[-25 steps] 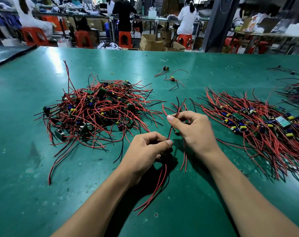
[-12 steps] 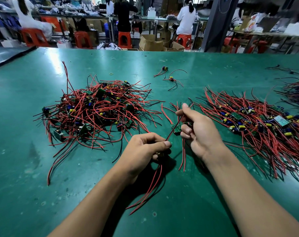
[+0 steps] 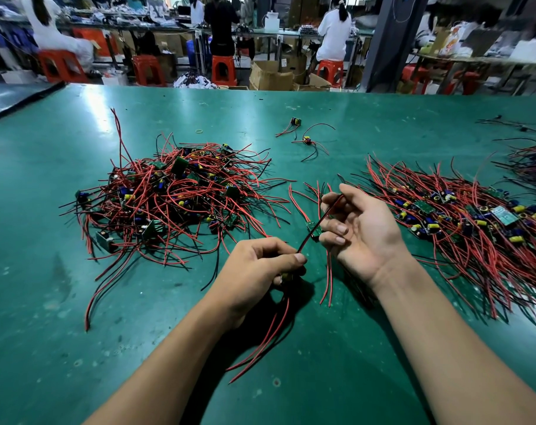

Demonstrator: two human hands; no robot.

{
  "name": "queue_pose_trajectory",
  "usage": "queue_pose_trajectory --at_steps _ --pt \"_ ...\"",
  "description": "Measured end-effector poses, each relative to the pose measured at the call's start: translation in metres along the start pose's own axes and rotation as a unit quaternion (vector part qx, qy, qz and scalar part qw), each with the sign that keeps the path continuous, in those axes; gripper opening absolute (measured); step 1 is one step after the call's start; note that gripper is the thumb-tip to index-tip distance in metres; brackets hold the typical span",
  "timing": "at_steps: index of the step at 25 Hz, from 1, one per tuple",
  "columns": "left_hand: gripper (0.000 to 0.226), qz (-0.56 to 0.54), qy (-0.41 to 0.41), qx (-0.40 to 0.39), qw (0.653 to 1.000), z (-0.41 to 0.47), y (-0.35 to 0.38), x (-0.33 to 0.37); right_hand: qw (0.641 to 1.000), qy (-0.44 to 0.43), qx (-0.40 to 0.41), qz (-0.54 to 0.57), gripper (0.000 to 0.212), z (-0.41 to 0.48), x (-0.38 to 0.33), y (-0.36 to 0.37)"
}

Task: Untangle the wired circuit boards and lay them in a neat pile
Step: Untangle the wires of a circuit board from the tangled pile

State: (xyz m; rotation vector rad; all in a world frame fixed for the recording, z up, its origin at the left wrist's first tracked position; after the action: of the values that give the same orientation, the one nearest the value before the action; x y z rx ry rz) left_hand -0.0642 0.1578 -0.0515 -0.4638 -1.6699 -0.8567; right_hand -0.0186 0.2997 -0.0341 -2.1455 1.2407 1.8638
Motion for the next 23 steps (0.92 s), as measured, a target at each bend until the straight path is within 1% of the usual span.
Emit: queue_pose_trajectory --at_steps 3,5,7,9,10,13,16,18,20,23 --pt "0.009 -0.001 -0.004 0.005 1.000 0.000 -0.002 -0.002 0.999 -0.016 -0.006 -0.032 0.041 0.001 -0.001 0.001" --pt "0.008 -0.005 -0.005 0.016 1.000 0.001 -0.004 -0.003 0.992 -0.049 0.002 -0.114 0.042 0.001 -0.002 0.002" --pt "0.010 -0.016 0.000 0.029 0.999 0.002 -0.006 -0.004 0.974 -0.076 0.001 -0.211 0.040 0.001 -0.001 0.005" --pt "0.014 -0.035 0.005 0.036 0.999 0.002 -0.007 -0.003 0.954 -0.078 -0.028 -0.288 0.033 -0.001 0.007 0.011" --pt "0.016 -0.048 0.005 0.036 0.998 0.002 -0.008 -0.003 0.947 -0.066 -0.055 -0.310 0.029 -0.003 0.013 0.015" --pt "0.020 -0.086 0.006 0.036 0.996 0.004 -0.008 -0.003 0.938 -0.022 -0.132 -0.319 0.024 -0.009 0.029 0.024" --pt "0.019 -0.088 0.012 0.039 0.995 0.003 -0.008 -0.003 0.923 -0.033 -0.147 -0.353 0.021 -0.008 0.028 0.024" --pt "0.017 -0.078 0.016 0.044 0.996 0.003 -0.009 -0.003 0.915 -0.062 -0.135 -0.375 0.015 -0.007 0.023 0.023" --pt "0.016 -0.058 0.019 0.044 0.997 0.003 -0.010 -0.002 0.909 -0.097 -0.105 -0.391 0.019 -0.006 0.018 0.021" --pt "0.016 -0.039 0.012 0.028 0.999 0.003 -0.009 -0.002 0.919 -0.114 -0.060 -0.373 0.023 -0.002 0.016 0.016"
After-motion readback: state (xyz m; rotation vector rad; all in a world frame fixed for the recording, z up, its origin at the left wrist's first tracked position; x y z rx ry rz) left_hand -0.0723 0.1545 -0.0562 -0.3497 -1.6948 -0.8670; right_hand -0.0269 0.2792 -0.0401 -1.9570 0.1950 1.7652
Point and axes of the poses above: each hand's wrist, its own z-axis towards the middle knuckle, its own y-axis out of the palm, x = y × z, the point moved 8 cm from there along z, towards the middle knuckle, and after that the axes turned 11 degrees about -z, right-handed, at the moved point
